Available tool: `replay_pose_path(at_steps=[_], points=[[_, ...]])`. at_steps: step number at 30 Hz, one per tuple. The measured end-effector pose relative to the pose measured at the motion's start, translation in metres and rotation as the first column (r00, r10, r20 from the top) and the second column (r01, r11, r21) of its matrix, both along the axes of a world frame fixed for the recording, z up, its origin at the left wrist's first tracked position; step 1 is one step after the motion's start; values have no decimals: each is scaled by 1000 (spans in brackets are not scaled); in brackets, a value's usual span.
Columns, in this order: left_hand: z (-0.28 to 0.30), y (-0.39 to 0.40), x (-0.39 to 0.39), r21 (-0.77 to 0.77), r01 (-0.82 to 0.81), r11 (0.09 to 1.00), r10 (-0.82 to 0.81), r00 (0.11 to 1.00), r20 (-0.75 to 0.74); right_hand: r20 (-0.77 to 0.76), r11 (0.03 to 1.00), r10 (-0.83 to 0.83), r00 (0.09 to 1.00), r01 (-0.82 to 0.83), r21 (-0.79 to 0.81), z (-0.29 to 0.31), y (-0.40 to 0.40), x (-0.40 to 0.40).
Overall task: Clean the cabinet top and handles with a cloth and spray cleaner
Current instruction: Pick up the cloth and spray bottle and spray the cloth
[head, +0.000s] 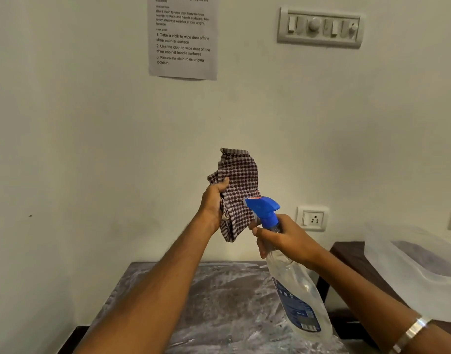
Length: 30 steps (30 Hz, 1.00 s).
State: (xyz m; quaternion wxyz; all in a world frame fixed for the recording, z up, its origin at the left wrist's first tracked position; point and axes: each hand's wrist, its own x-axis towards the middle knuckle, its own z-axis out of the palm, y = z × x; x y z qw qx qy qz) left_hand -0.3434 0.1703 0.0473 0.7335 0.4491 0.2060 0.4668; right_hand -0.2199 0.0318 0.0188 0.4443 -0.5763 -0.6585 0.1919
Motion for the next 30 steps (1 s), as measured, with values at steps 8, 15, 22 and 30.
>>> replay_pose_path(at_steps=[8, 15, 22, 30], points=[[5, -1, -1, 15, -16, 1000, 16, 999, -29, 37, 999, 2, 999, 0, -35, -4, -3, -1], [4, 3, -2, 14, -31, 999, 31, 999, -35, -31, 999, -48, 998, 48, 2, -6, -7, 9], [4, 3, -5, 28, -10, 1000, 10, 1000, -10, -2, 993, -114, 994, 114, 12, -6, -8, 18], [0, -1, 2, 21, -3, 1000, 4, 1000, -31, -36, 992, -116, 993, 118, 49, -1, -11, 26]])
